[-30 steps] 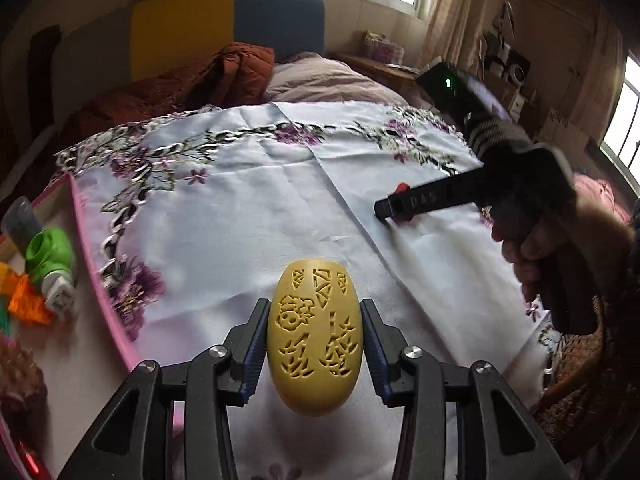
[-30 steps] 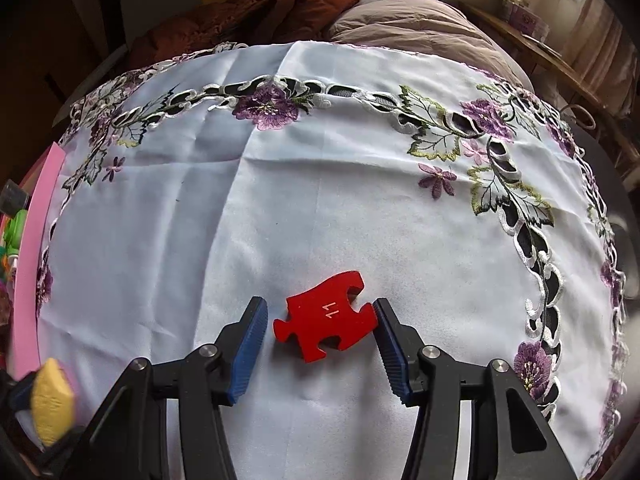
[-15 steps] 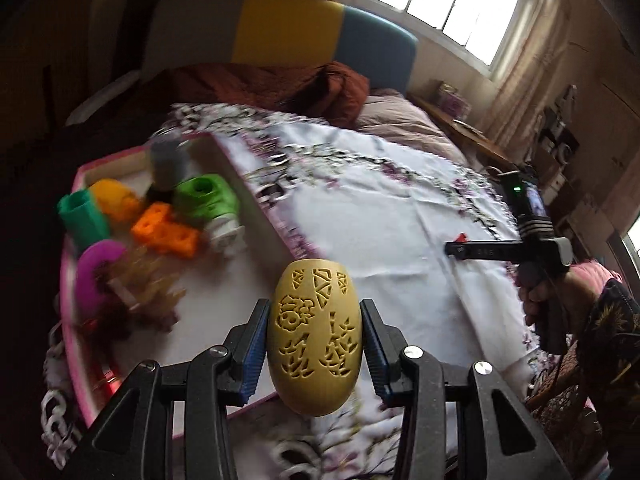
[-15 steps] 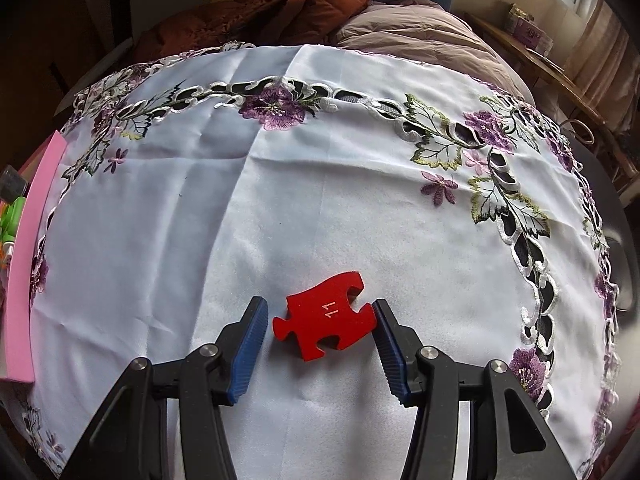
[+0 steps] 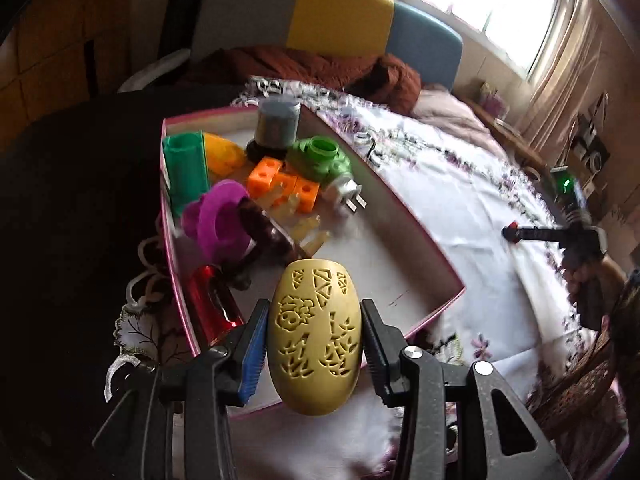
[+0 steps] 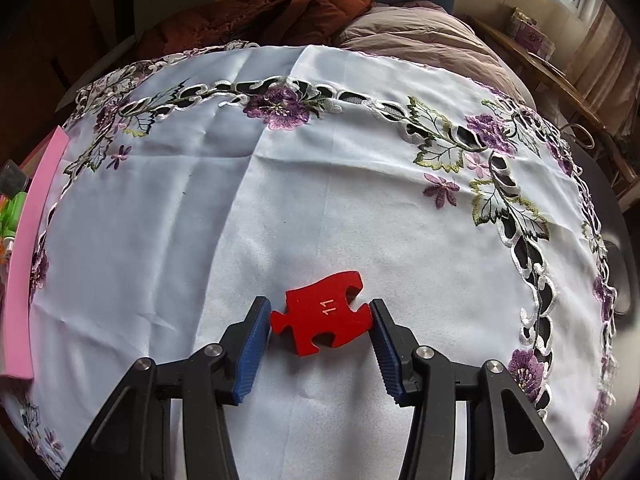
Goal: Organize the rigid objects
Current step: 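Carry the yellow soap into the tray and open the left tool, then carry the red puzzle piece into the tray and open the right tool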
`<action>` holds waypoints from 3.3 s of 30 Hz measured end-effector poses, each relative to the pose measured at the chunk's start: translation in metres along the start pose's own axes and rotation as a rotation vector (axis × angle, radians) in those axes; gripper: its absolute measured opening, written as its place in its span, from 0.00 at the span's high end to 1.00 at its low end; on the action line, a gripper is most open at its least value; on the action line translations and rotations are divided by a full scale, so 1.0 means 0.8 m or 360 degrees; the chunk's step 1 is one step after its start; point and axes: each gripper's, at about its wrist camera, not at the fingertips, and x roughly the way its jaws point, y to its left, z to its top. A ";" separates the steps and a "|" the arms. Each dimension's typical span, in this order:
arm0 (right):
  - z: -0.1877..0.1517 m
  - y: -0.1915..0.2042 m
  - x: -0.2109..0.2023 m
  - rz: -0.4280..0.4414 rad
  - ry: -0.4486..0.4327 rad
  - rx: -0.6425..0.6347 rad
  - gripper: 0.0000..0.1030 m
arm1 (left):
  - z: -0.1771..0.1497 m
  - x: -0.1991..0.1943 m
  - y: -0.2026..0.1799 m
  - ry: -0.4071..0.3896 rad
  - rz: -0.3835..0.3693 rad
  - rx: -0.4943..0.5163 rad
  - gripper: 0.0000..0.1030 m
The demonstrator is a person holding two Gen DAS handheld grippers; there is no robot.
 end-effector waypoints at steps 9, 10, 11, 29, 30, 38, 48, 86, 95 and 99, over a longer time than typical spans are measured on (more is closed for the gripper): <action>0.000 0.000 -0.001 0.0004 0.0002 -0.0008 0.53 | 0.007 0.029 0.008 -0.0016 0.0138 0.0047 0.57; 0.001 0.000 -0.001 0.0006 0.0003 -0.0007 0.53 | 0.006 0.025 0.008 -0.0026 0.0126 0.0040 0.57; 0.001 0.000 0.000 0.0007 0.0004 -0.0007 0.53 | 0.006 0.022 0.008 -0.0034 0.0110 0.0025 0.57; 0.001 0.005 -0.003 -0.0034 -0.0005 -0.0049 0.54 | 0.008 -0.048 0.011 -0.0211 0.0266 -0.0165 0.52; 0.000 0.005 -0.003 -0.0036 -0.0006 -0.0051 0.54 | 0.008 -0.051 0.010 -0.0221 0.0270 -0.0158 0.52; -0.001 0.009 -0.003 -0.0062 -0.0016 -0.0081 0.54 | 0.003 -0.059 0.002 -0.0240 0.0284 -0.0129 0.52; -0.004 0.014 -0.004 -0.0086 -0.0022 -0.0105 0.54 | -0.003 -0.057 0.012 -0.0215 0.0283 -0.0175 0.52; -0.013 0.093 -0.050 -0.0030 -0.0082 -0.0282 0.54 | -0.024 -0.078 0.077 -0.0236 0.0452 -0.0366 0.52; -0.028 0.174 -0.083 0.0145 -0.0171 -0.0423 0.54 | -0.026 -0.079 0.081 -0.0235 0.0456 -0.0381 0.52; -0.035 0.204 -0.101 0.0216 -0.0218 -0.0476 0.54 | -0.027 -0.078 0.083 -0.0230 0.0447 -0.0392 0.52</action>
